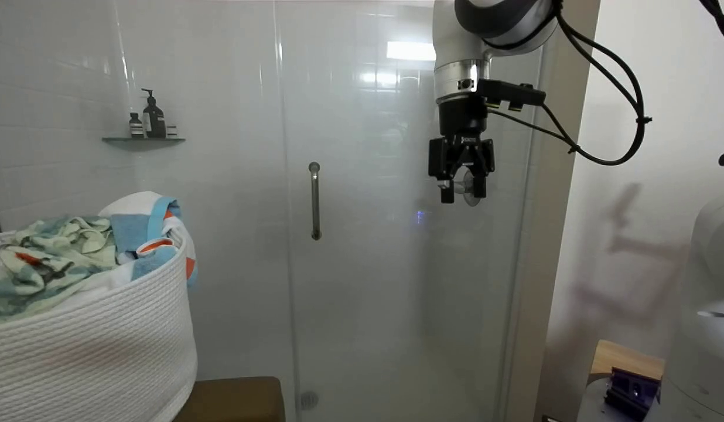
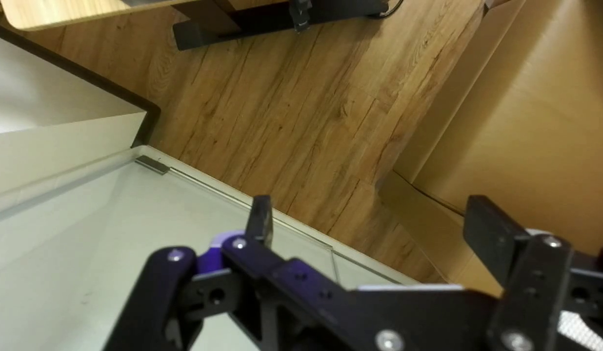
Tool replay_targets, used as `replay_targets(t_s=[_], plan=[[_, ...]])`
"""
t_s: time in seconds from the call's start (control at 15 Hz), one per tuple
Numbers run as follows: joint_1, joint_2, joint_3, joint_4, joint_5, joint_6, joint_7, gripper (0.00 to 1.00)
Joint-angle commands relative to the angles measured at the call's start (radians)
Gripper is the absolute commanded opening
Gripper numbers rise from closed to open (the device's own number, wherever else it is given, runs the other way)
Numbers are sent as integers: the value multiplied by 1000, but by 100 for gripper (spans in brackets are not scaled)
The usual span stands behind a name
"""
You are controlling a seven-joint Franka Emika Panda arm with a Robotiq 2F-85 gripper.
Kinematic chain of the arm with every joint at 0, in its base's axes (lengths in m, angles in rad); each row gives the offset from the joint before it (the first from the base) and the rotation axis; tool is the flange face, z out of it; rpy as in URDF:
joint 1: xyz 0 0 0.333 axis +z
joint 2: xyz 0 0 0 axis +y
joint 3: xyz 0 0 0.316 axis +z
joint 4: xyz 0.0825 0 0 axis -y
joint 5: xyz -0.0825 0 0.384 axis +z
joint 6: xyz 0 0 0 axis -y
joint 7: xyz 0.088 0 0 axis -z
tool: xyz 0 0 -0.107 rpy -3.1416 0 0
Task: Open the shower door
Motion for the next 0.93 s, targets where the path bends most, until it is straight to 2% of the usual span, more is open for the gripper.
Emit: replay_targets(t_s=[0.0,0.27,0.4,0.6,0.87], plan=[[-8,0,6,2,3,-2,-3,100],[-8,0,6,2,3,-2,-3,100],[-4,14,10,0,9,47,-2,100],[5,48,34,4,-7,246,-2,100],[-3,106,124,-5,-93,528,65,100]])
